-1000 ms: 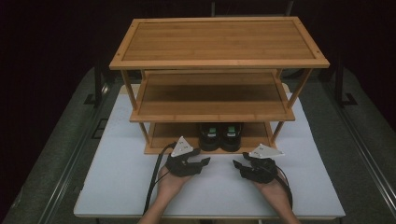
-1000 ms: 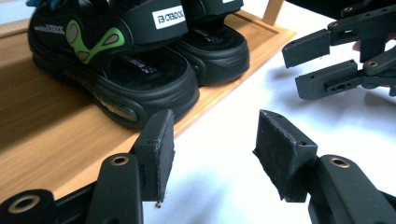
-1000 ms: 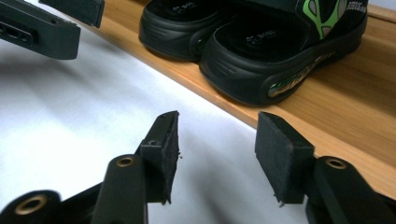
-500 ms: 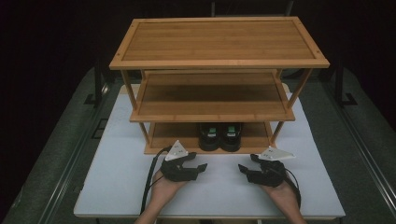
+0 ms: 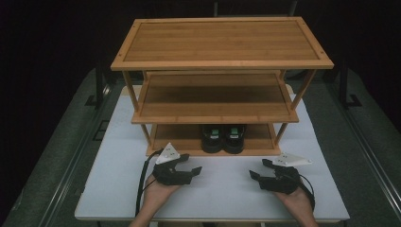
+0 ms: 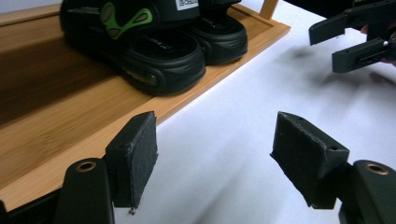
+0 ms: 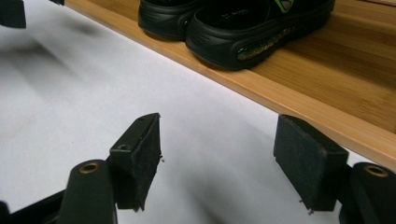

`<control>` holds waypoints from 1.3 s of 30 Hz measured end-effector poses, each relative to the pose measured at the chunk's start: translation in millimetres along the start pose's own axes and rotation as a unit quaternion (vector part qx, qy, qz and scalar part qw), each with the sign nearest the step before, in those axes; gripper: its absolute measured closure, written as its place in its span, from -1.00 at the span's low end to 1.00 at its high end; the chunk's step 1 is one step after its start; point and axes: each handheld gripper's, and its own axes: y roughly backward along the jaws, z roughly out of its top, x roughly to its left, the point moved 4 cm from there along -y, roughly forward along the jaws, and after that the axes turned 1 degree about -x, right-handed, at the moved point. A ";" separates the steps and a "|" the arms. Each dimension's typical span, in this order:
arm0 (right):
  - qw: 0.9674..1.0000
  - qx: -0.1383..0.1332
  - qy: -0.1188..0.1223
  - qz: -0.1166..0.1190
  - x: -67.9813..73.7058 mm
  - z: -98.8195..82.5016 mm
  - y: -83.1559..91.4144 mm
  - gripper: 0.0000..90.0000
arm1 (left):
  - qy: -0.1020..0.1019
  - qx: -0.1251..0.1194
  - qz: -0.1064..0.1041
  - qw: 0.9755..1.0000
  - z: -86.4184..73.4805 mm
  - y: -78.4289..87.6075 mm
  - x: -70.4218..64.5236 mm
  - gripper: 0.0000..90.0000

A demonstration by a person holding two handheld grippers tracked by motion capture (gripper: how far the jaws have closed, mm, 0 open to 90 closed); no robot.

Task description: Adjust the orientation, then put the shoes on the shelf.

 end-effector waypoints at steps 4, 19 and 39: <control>1.000 0.000 0.004 -0.003 -0.7 -2.2 4.8 -0.31 | 0.004 -0.001 0.006 1.000 -4.3 9.0 4.5 -0.33; 1.000 -0.001 -0.001 -0.010 -3.3 -12.4 22.2 -0.33 | 0.013 0.002 0.024 1.000 -20.2 33.0 21.0 -0.37; 0.999 -0.013 -0.024 -0.027 -15.6 -33.4 44.2 -0.37 | 0.031 -0.007 0.041 0.999 -40.0 59.7 28.3 -0.46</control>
